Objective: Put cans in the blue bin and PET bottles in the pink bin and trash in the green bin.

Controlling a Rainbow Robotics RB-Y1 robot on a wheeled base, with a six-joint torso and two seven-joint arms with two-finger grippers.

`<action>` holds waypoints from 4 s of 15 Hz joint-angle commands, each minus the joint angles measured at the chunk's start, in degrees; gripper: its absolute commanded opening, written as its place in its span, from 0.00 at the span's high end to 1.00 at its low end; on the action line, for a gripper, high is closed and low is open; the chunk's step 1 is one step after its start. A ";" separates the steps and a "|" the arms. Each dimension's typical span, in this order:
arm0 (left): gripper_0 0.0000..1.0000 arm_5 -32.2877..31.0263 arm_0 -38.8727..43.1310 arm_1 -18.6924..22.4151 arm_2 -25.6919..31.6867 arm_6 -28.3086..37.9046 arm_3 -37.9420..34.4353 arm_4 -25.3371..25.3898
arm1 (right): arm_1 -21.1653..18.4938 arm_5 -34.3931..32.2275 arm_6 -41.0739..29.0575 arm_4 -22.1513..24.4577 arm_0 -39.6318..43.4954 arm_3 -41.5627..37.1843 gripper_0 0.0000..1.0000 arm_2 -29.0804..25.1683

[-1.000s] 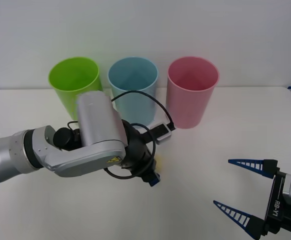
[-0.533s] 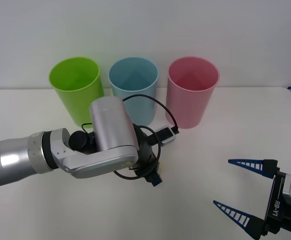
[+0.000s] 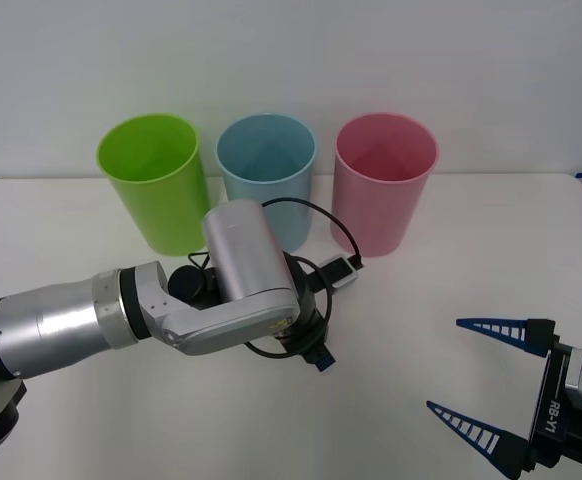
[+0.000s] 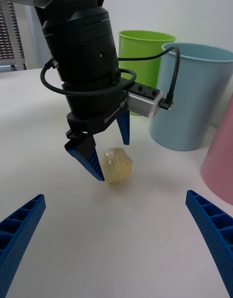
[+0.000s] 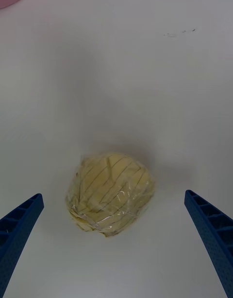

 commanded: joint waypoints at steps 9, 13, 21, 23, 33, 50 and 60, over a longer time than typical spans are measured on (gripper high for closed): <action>0.00 5.04 3.26 -3.66 0.00 -0.08 7.12 -2.96 | 0.00 0.00 0.00 0.00 0.00 0.00 0.00 0.00; 0.00 6.19 3.17 -5.24 -0.08 -0.08 10.11 -3.22 | 0.00 0.00 0.00 0.00 0.00 0.00 0.00 0.00; 1.00 6.62 3.17 -5.24 -0.08 -0.08 10.37 -3.04 | 0.00 0.00 0.00 0.00 0.00 0.00 0.00 0.00; 1.00 7.50 3.17 -5.06 -0.17 -0.08 10.37 -3.13 | 0.00 0.00 0.00 0.00 0.00 0.00 0.00 0.00; 1.00 9.26 3.70 -1.46 -0.08 -0.61 4.57 -2.69 | 0.00 0.00 0.00 0.00 0.00 0.00 0.00 0.00; 1.00 11.55 47.64 -0.58 42.63 -34.10 -21.71 5.83 | 0.00 0.00 0.00 0.00 0.00 0.00 0.00 0.00; 1.00 11.46 59.07 -0.67 60.47 -37.96 -34.10 19.90 | 0.00 0.00 0.00 0.00 0.00 0.00 0.00 0.00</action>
